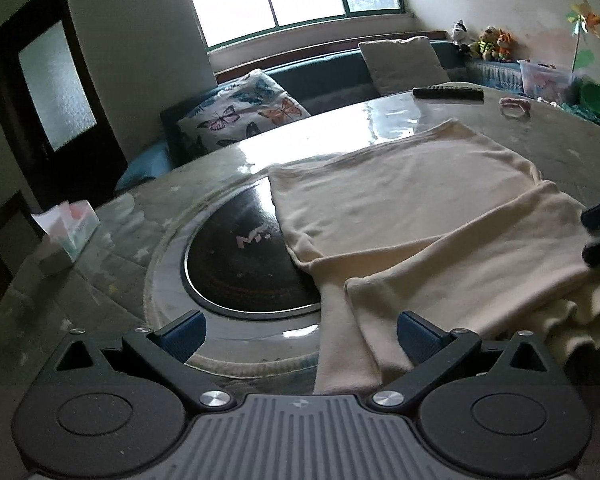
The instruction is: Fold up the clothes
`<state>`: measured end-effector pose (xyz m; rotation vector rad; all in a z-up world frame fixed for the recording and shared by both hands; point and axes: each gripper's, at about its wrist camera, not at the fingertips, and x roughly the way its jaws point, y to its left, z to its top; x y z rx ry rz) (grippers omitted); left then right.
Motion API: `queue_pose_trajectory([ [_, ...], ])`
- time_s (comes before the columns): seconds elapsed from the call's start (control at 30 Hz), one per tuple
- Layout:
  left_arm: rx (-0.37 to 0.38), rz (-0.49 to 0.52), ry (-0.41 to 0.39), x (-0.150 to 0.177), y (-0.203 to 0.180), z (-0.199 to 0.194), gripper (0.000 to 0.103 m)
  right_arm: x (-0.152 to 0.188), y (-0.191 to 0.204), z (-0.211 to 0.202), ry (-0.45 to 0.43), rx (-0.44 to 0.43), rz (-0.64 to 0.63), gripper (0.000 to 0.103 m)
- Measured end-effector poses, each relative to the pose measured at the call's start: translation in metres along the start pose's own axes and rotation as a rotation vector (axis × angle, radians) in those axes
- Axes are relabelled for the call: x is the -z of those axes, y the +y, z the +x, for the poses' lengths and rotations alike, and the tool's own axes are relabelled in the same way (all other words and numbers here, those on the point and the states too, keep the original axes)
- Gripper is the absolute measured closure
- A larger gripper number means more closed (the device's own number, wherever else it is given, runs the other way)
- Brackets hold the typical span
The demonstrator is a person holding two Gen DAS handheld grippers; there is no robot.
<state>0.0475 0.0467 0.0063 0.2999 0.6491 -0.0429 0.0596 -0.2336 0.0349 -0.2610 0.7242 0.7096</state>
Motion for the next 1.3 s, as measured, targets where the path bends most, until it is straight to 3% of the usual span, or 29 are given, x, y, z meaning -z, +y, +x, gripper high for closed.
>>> queue_pose_trajectory([
  [0.33, -0.001, 0.168, -0.039, 0.016, -0.001, -0.037, 0.0, 0.01, 0.002, -0.011, -0.01, 0.013, -0.004, 0.068],
  [0.6, 0.117, 0.399, -0.08, 0.036, -0.027, -0.053, 0.007, 0.027, -0.009, -0.016, 0.035, -0.007, 0.077, 0.068],
  [0.8, 0.203, 0.502, -0.126, 0.042, -0.046, -0.051, 0.022, 0.022, -0.005, -0.029, 0.02, -0.007, 0.027, 0.062],
  [1.03, 0.283, 0.549, -0.168, 0.04, -0.058, -0.046, 0.051, 0.018, 0.008, -0.033, 0.023, -0.008, -0.082, 0.052],
  [1.17, 0.331, 0.526, -0.164, 0.034, -0.059, -0.041, 0.084, 0.015, 0.016, -0.032, 0.026, -0.023, -0.146, 0.049],
  [1.23, 0.349, 0.492, -0.168, 0.027, -0.055, -0.041, 0.092, 0.015, 0.019, -0.03, 0.034, -0.031, -0.177, 0.048],
  [1.3, 0.355, 0.447, -0.177, 0.016, -0.051, -0.041, 0.093, 0.015, 0.022, -0.029, 0.035, -0.034, -0.214, 0.046],
])
